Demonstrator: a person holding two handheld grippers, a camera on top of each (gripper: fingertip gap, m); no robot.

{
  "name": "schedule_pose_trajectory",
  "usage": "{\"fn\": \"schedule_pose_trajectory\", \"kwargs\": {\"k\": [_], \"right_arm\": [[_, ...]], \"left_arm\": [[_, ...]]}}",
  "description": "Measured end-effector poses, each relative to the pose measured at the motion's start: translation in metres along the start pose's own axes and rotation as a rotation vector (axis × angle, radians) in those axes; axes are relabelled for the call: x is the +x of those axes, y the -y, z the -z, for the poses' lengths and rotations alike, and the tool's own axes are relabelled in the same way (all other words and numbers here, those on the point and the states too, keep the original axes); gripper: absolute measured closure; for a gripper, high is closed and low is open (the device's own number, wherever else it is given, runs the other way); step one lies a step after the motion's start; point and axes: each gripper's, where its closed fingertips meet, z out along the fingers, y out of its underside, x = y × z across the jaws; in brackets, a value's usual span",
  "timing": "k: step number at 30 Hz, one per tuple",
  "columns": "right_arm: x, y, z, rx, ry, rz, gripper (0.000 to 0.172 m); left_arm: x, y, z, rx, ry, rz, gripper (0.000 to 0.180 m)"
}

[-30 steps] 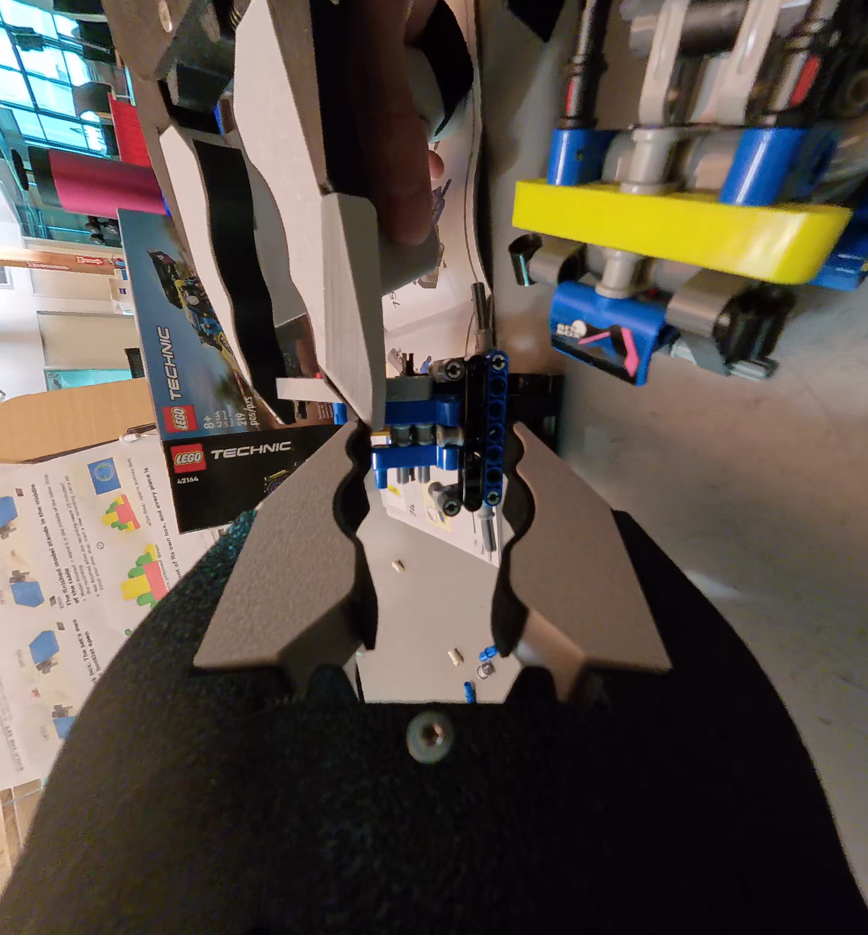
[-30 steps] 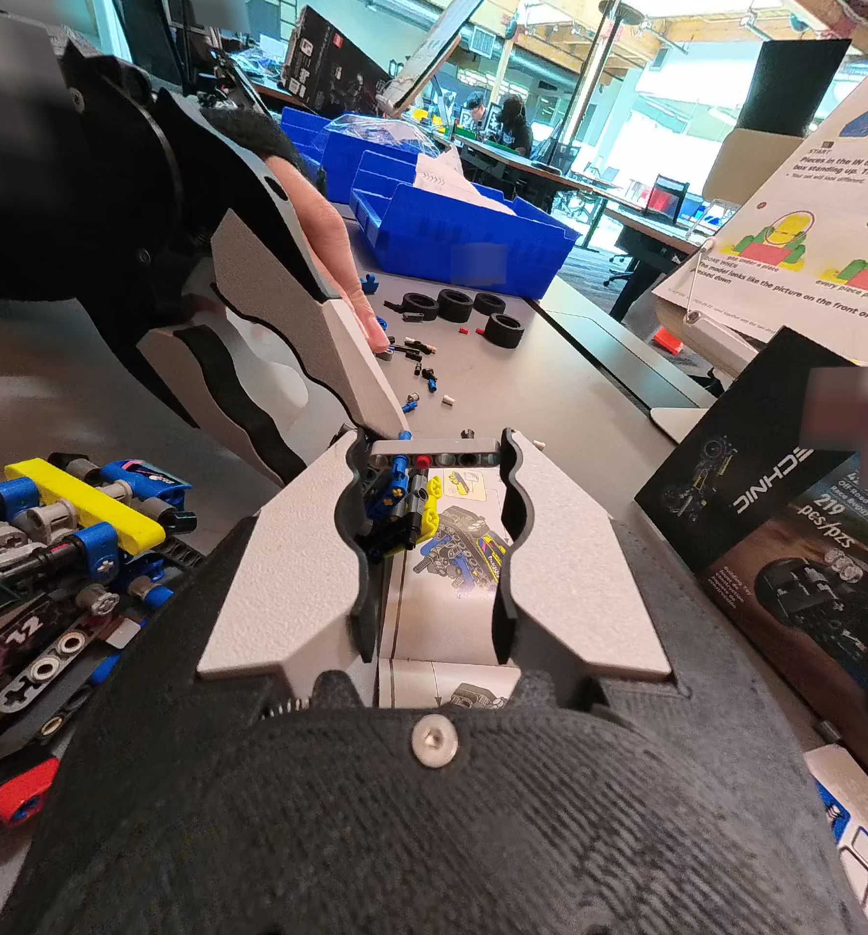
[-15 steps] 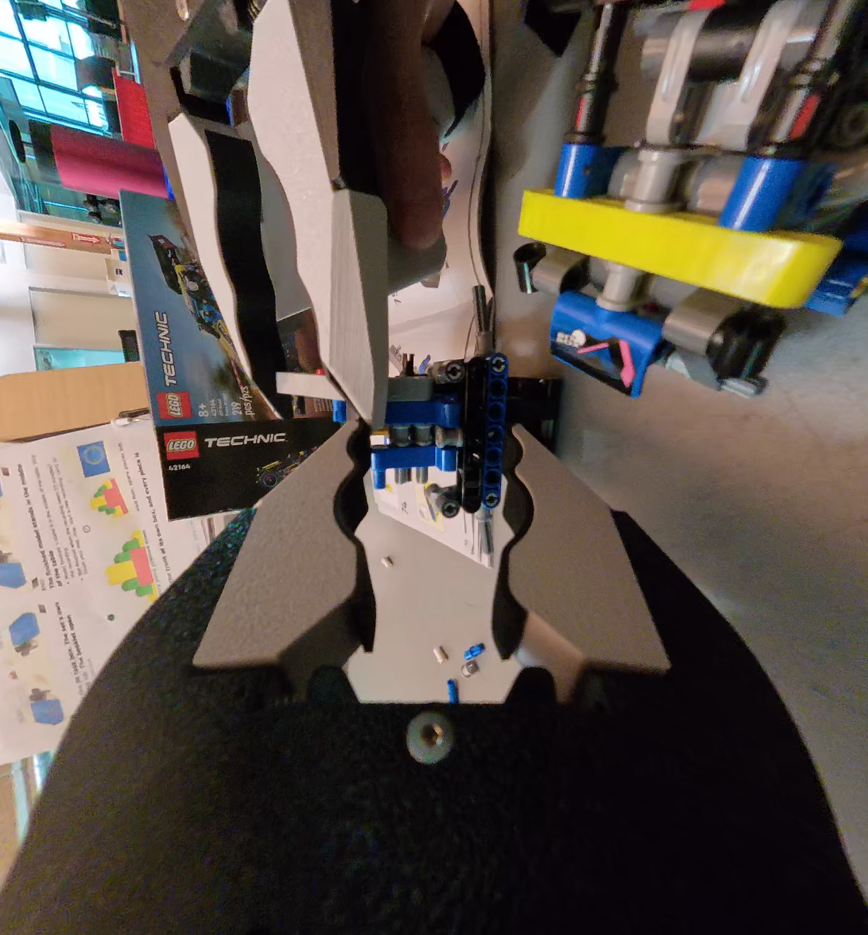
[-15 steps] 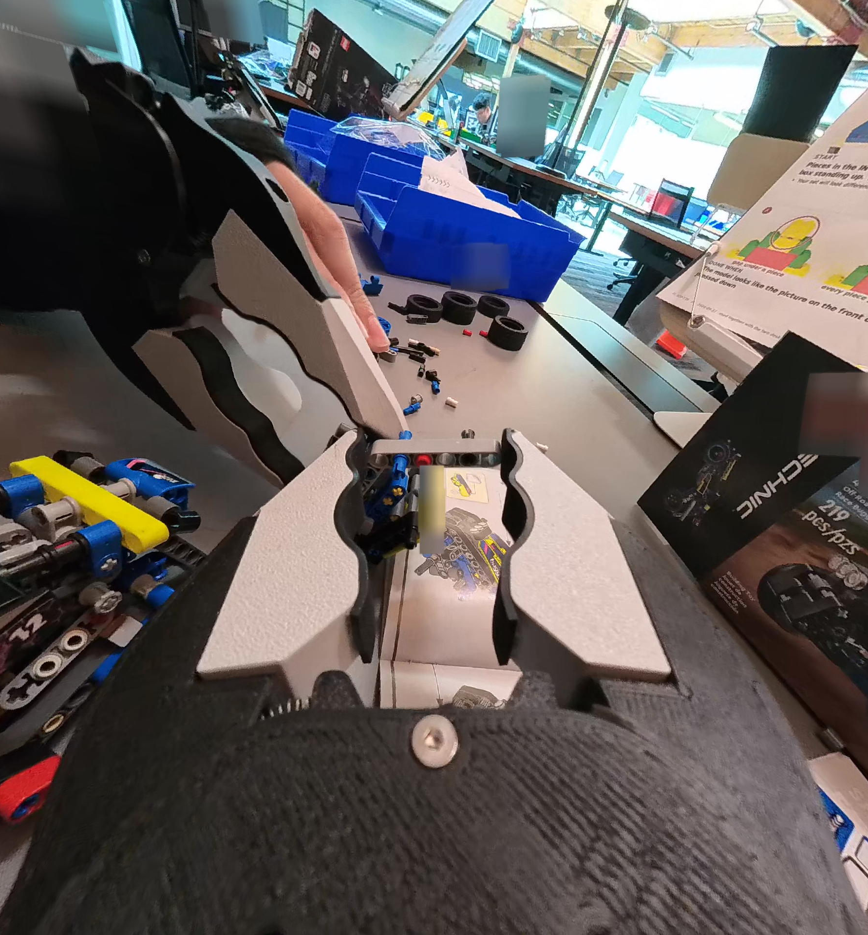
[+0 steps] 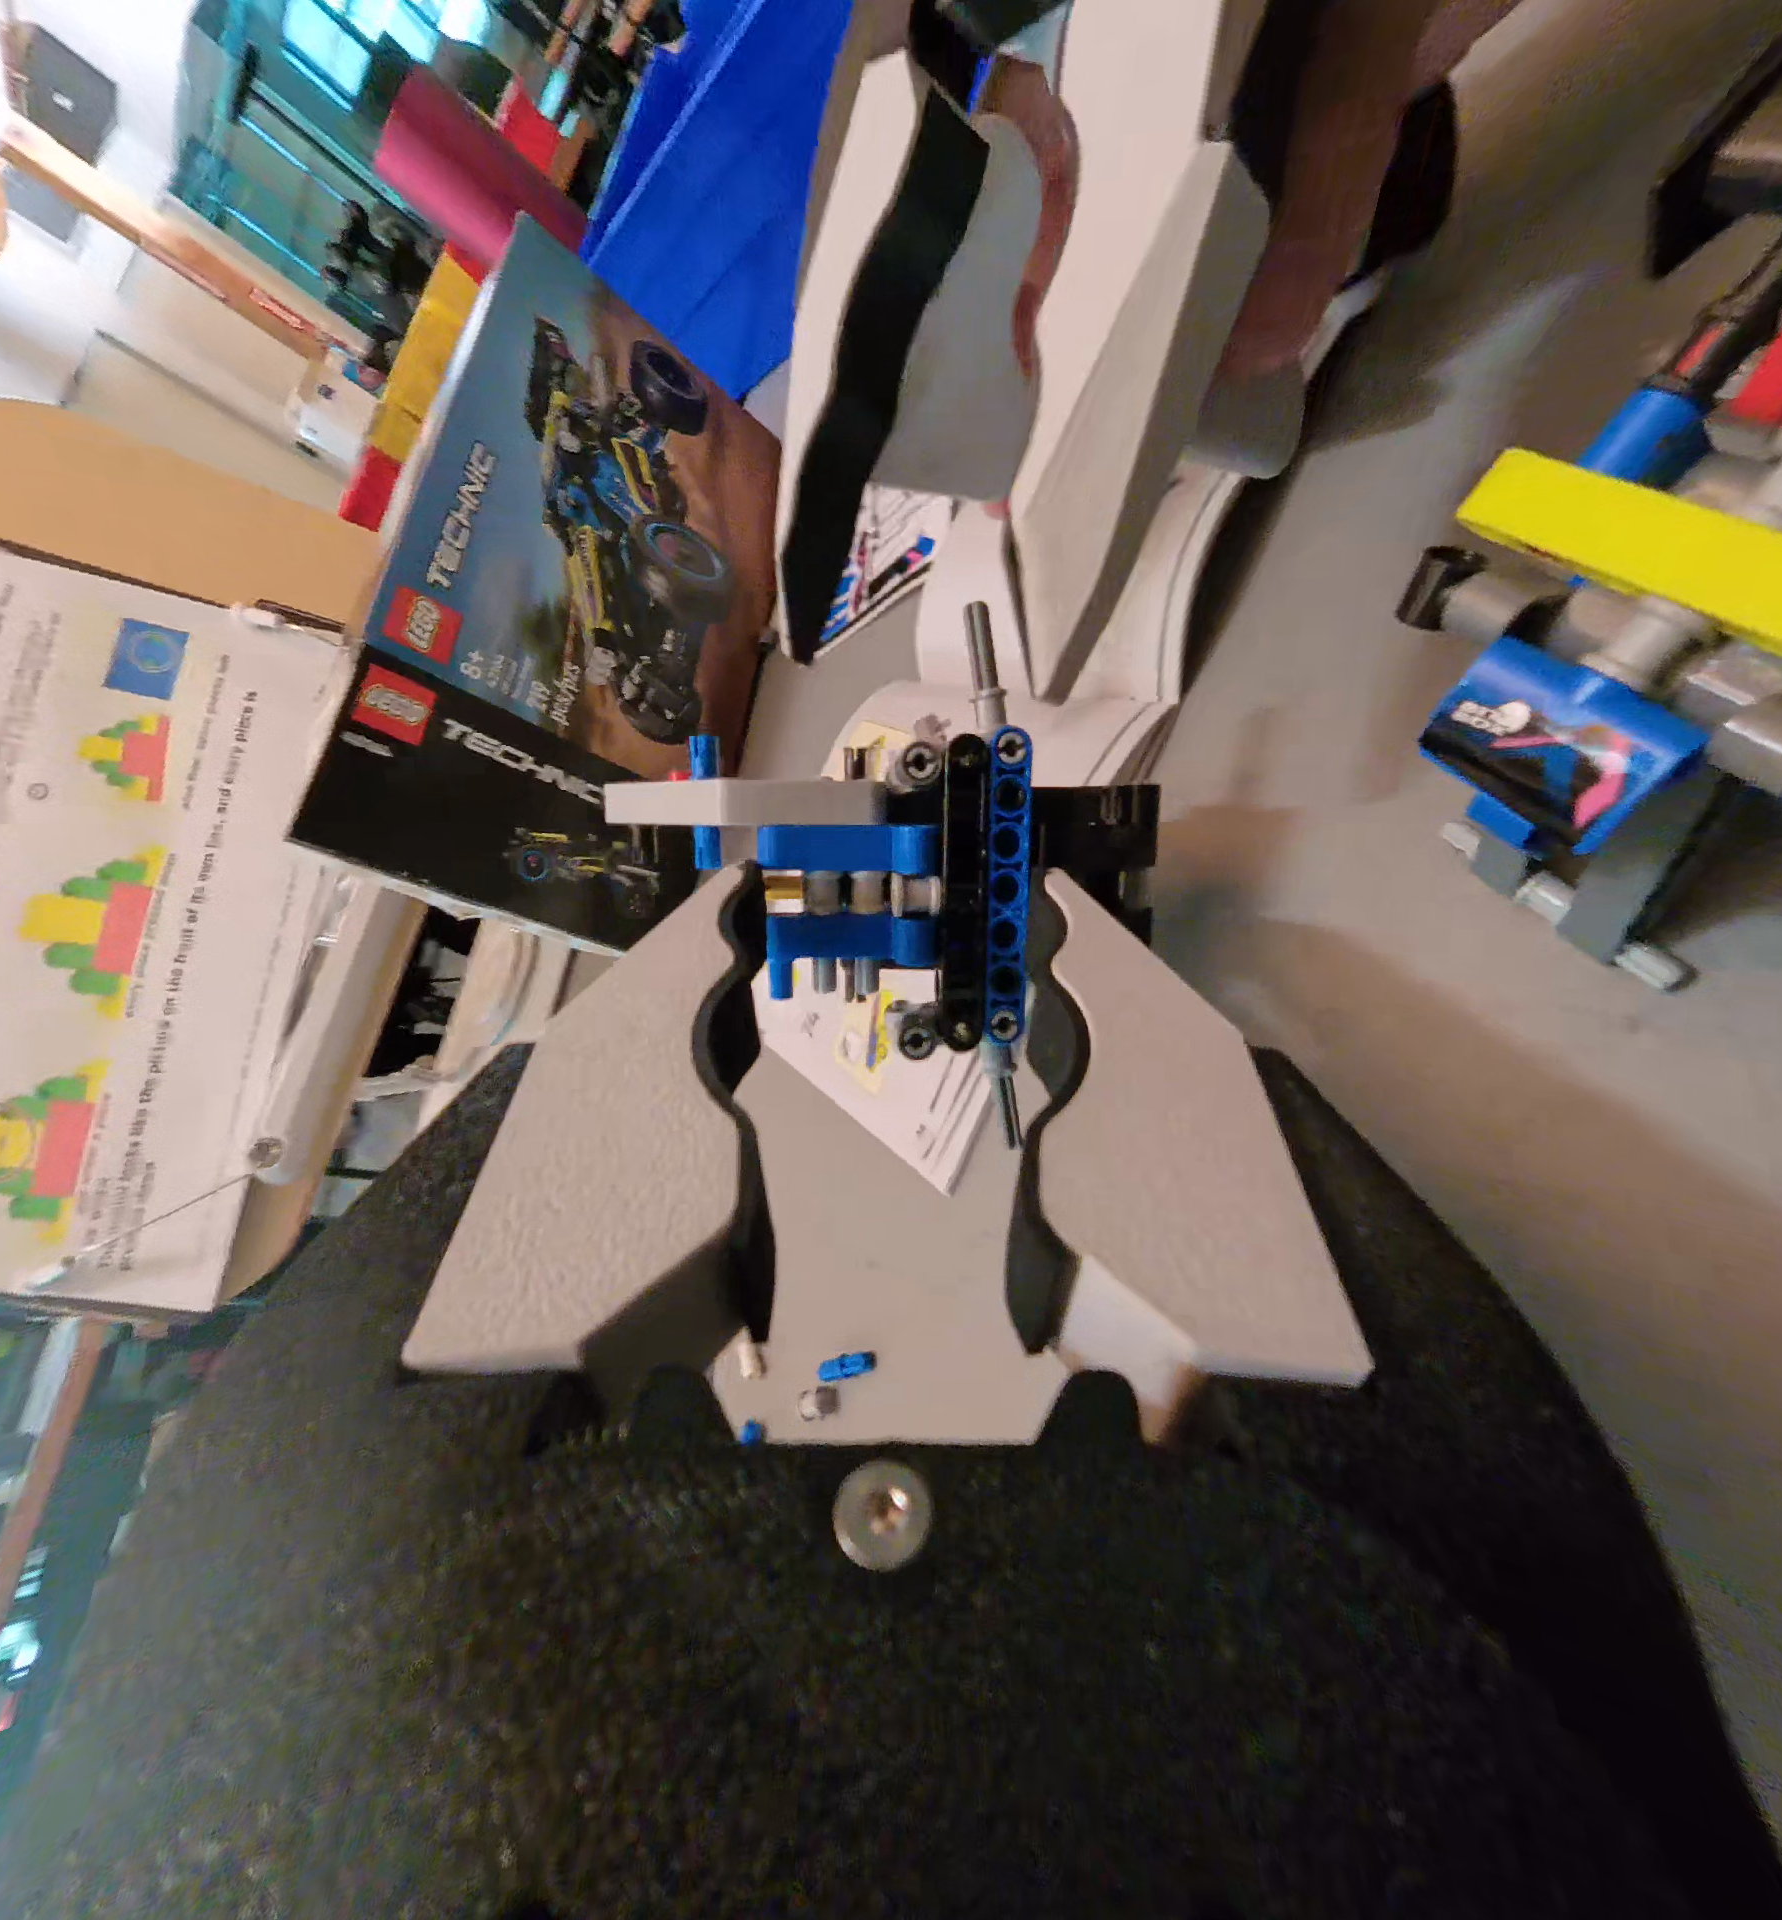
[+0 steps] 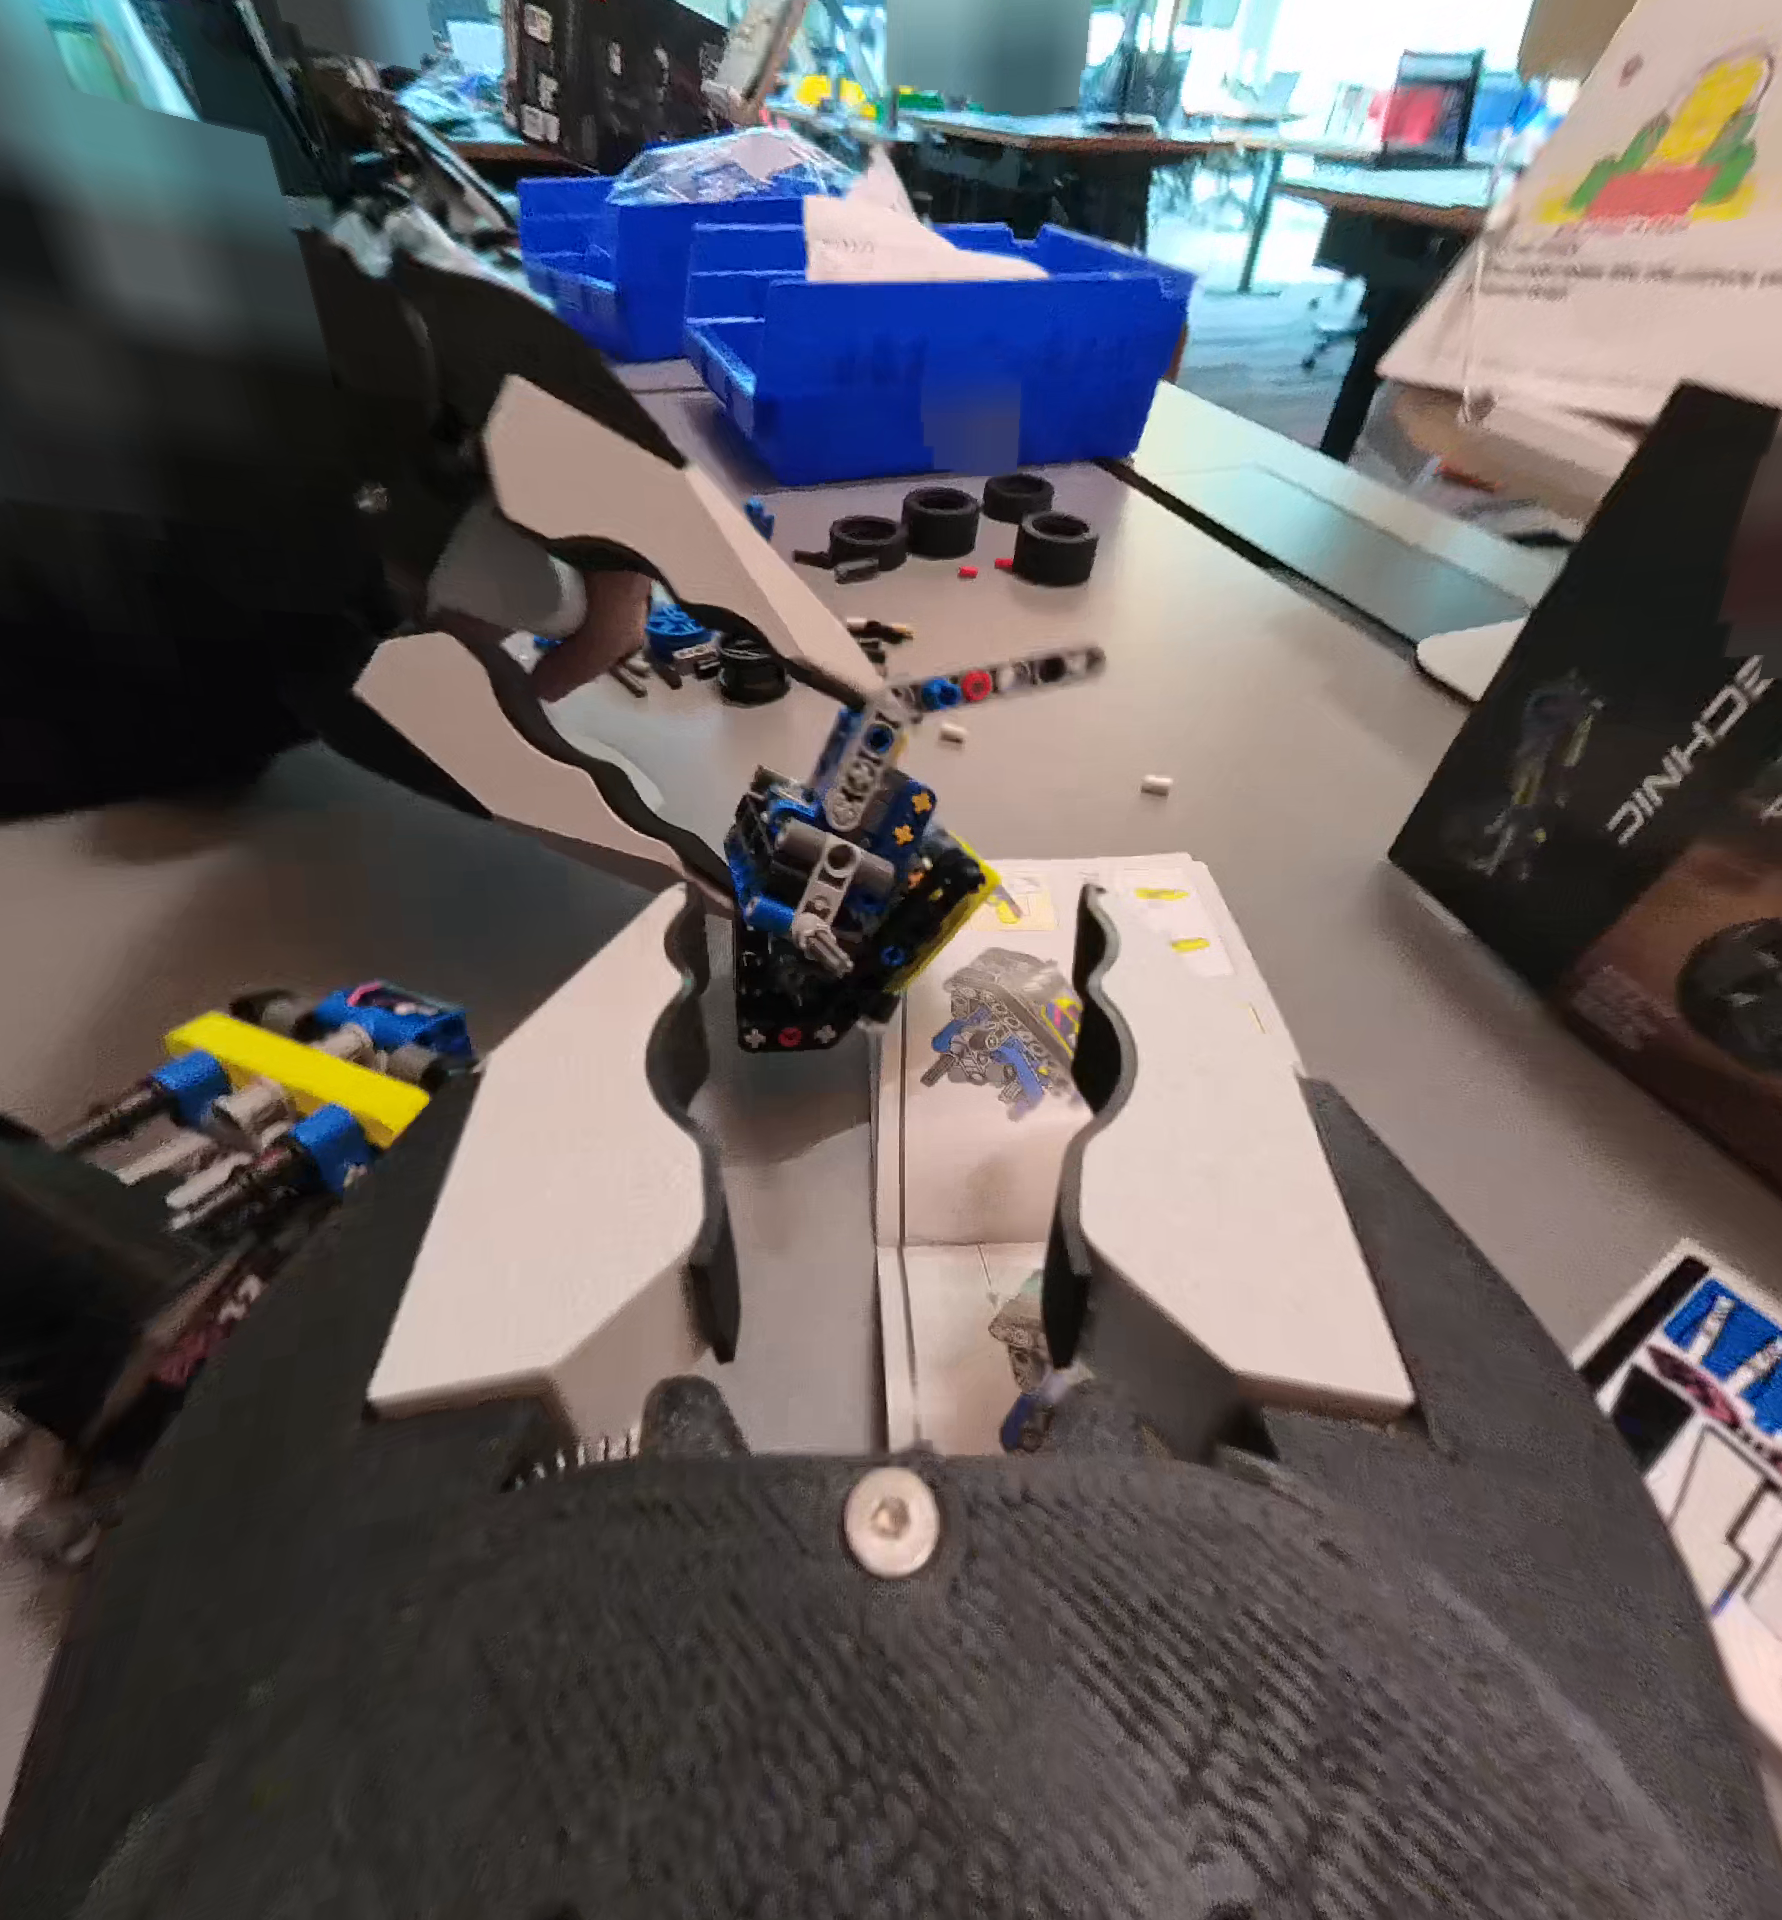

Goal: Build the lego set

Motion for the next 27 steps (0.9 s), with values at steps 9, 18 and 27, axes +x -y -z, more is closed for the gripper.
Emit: {"fn": "schedule_pose_trajectory", "kwargs": {"k": [9, 18, 27], "right_arm": [[-0.006, 0.012, -0.002, 0.020, -0.021, -0.121, 0.124], [-0.007, 0.037, 0.010, 0.170, -0.014, -0.134, 0.113], [-0.028, 0.084, 0.024, 0.406, -0.100, 0.070, 0.126]], "left_arm": [[-0.026, 0.007, 0.003, -0.028, 0.150, 0.144, 0.133], [-0.056, 0.032, 0.020, 0.360, 0.045, 0.887, 0.134], [-0.070, 0.074, 0.054, 0.702, 0.165, 0.711, 0.134]]}}
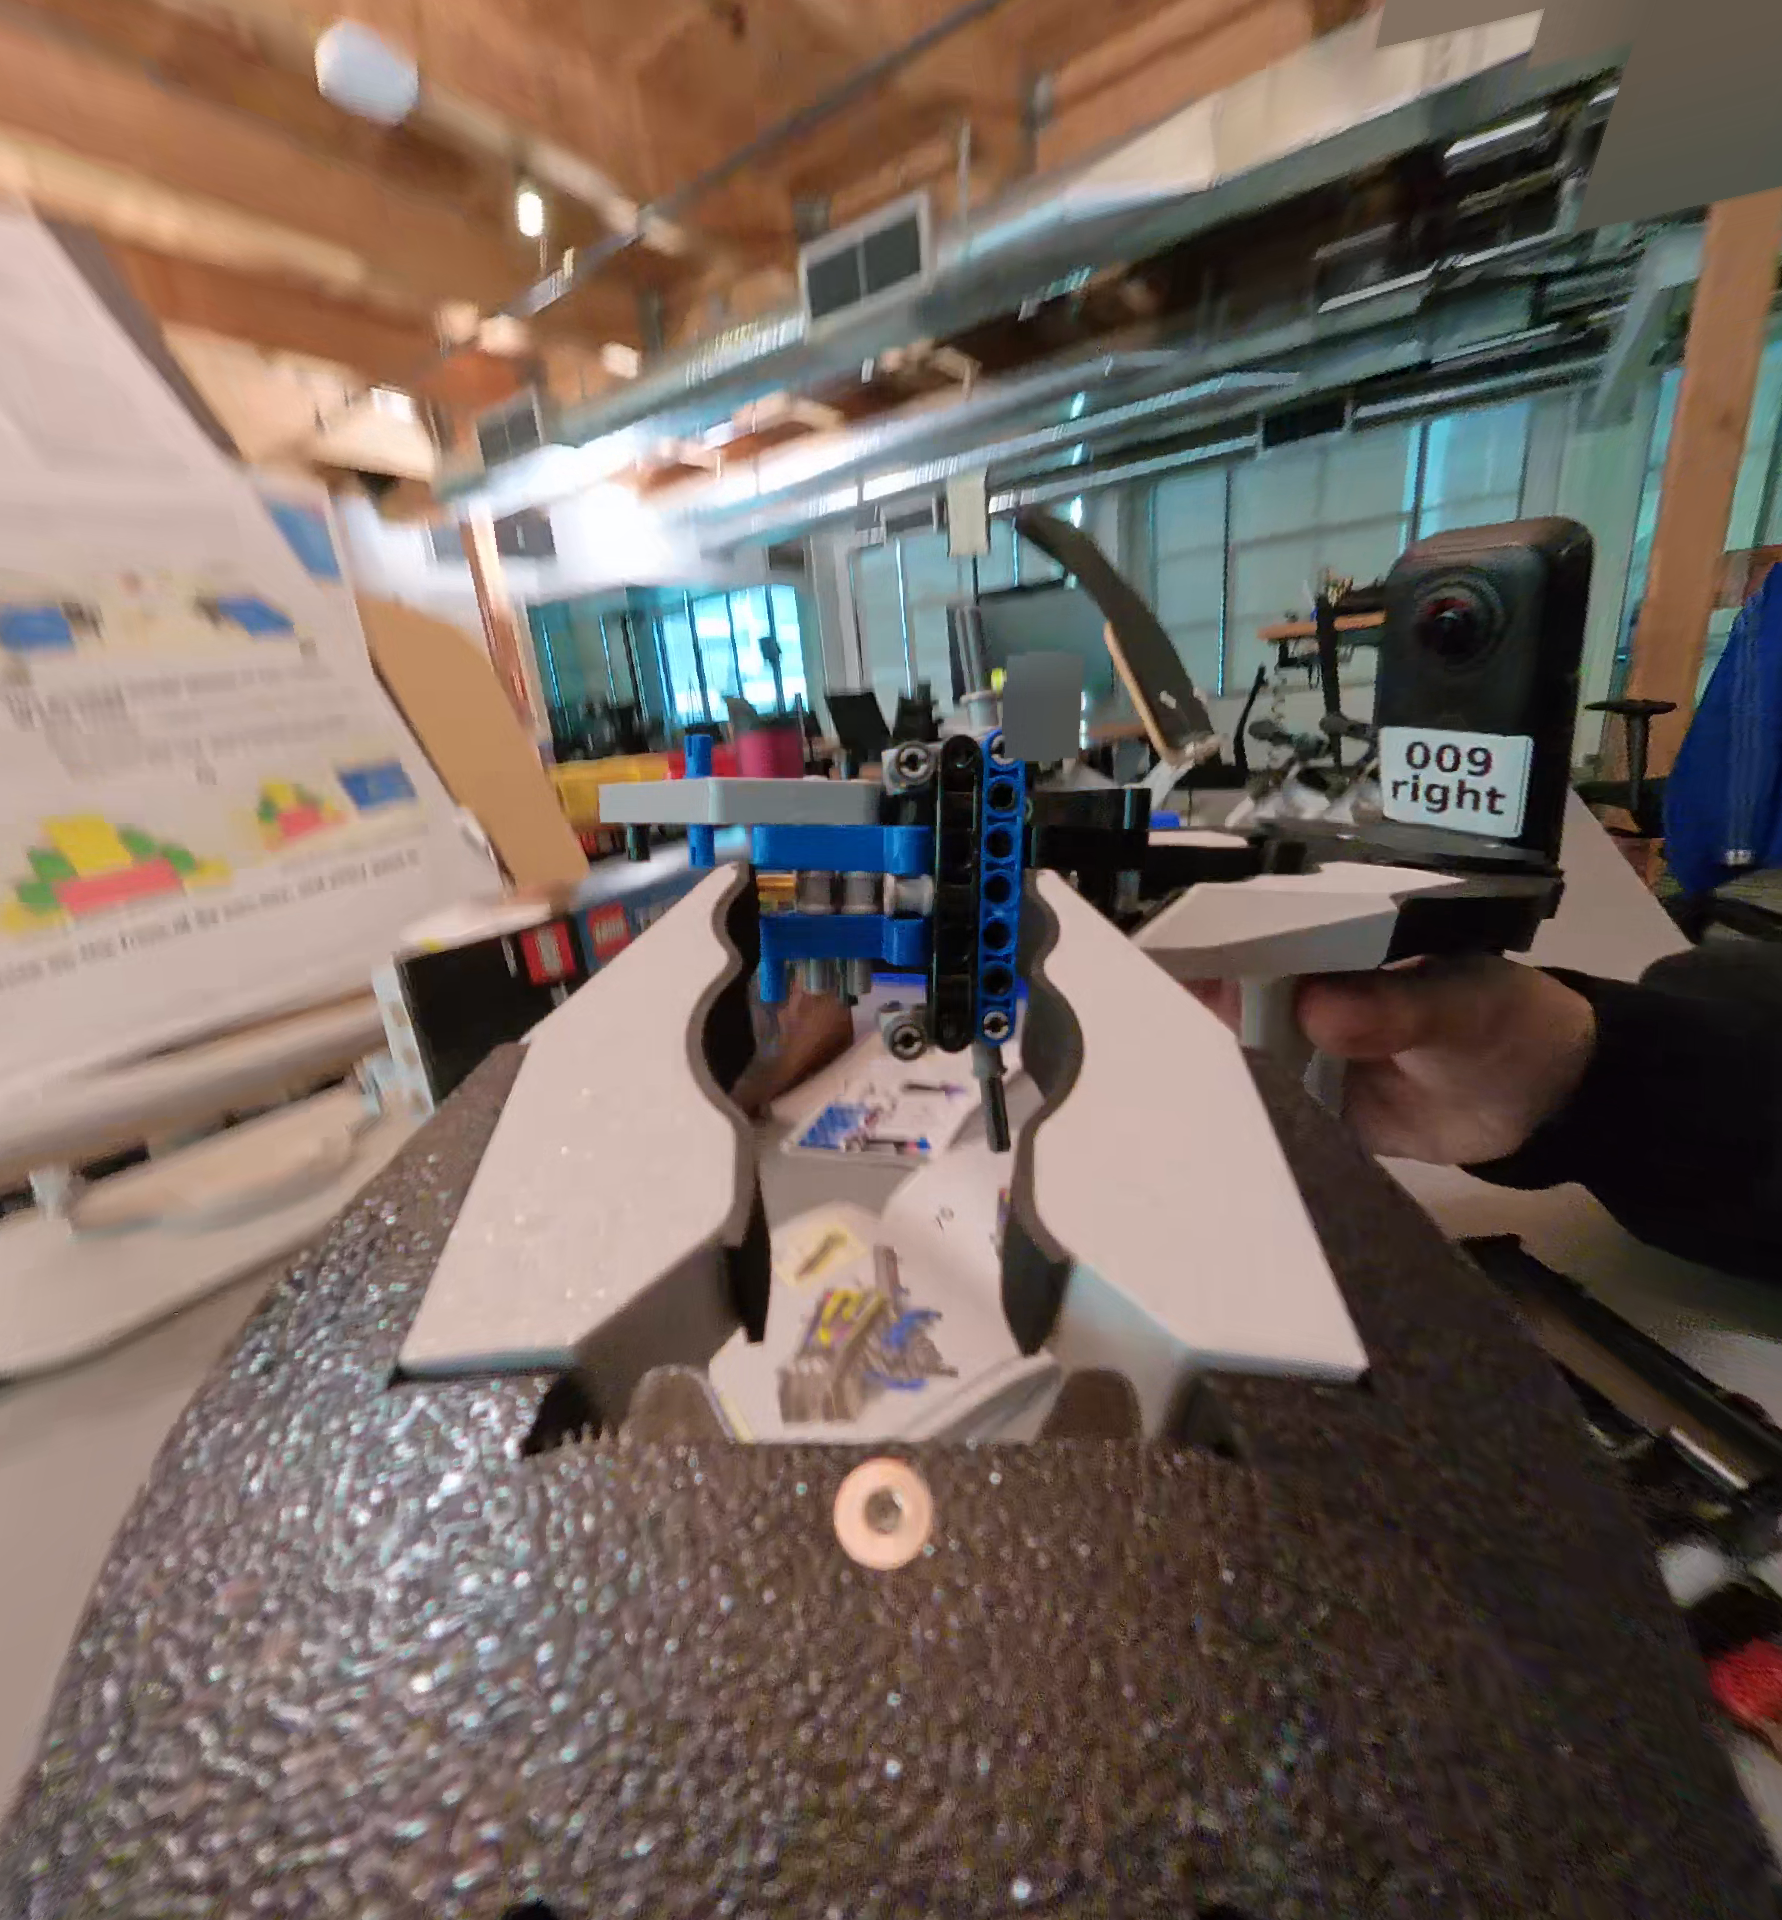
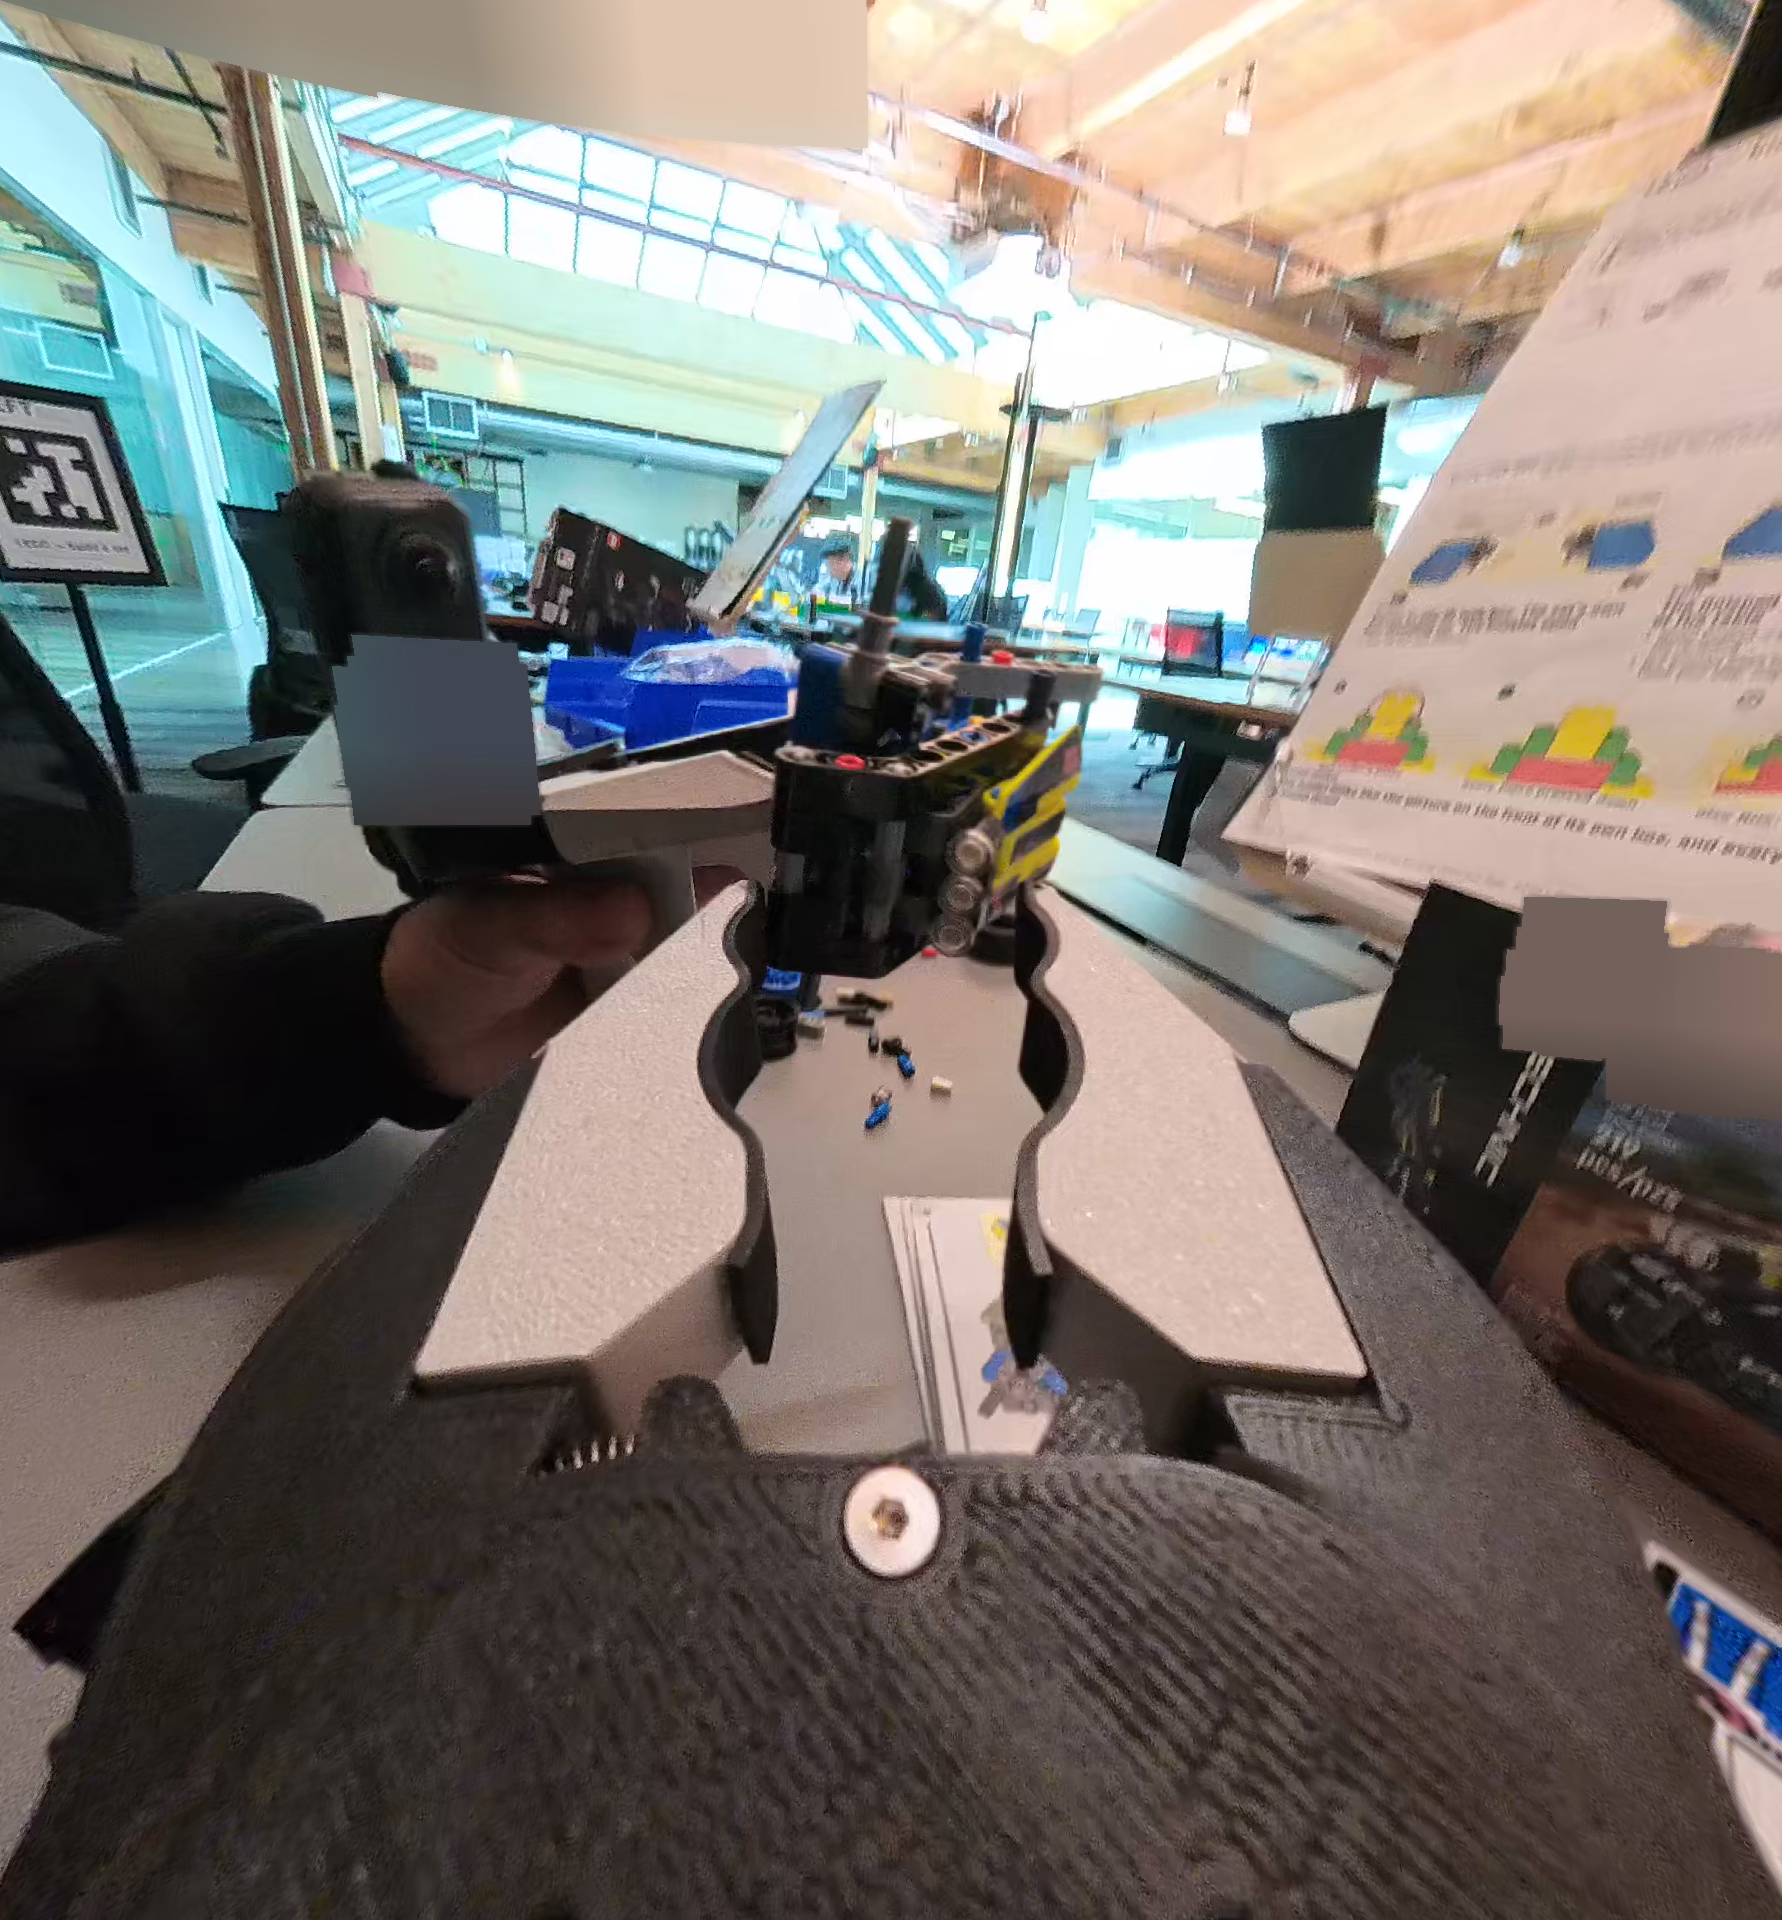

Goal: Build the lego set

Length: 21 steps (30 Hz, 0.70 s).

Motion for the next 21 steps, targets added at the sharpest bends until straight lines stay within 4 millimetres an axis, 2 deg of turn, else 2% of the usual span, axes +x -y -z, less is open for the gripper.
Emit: {"fn": "schedule_pose_trajectory", "kwargs": {"k": [5, 9, 14, 21], "right_arm": [[-0.013, 0.016, 0.001, 0.078, 0.004, 0.119, 0.126], [-0.020, 0.025, 0.003, 0.134, 0.022, 0.144, 0.127], [-0.021, 0.024, 0.004, 0.153, 0.029, 0.163, 0.128], [-0.019, 0.019, 0.004, 0.144, 0.047, 0.143, 0.128]], "left_arm": [[0.011, 0.018, 0.003, 0.095, -0.050, -0.054, 0.134], [0.017, 0.029, 0.006, 0.146, -0.063, -0.122, 0.134], [0.026, 0.034, 0.006, 0.120, -0.042, -0.340, 0.134], [0.028, 0.031, 0.006, 0.092, -0.031, -0.435, 0.135]]}}
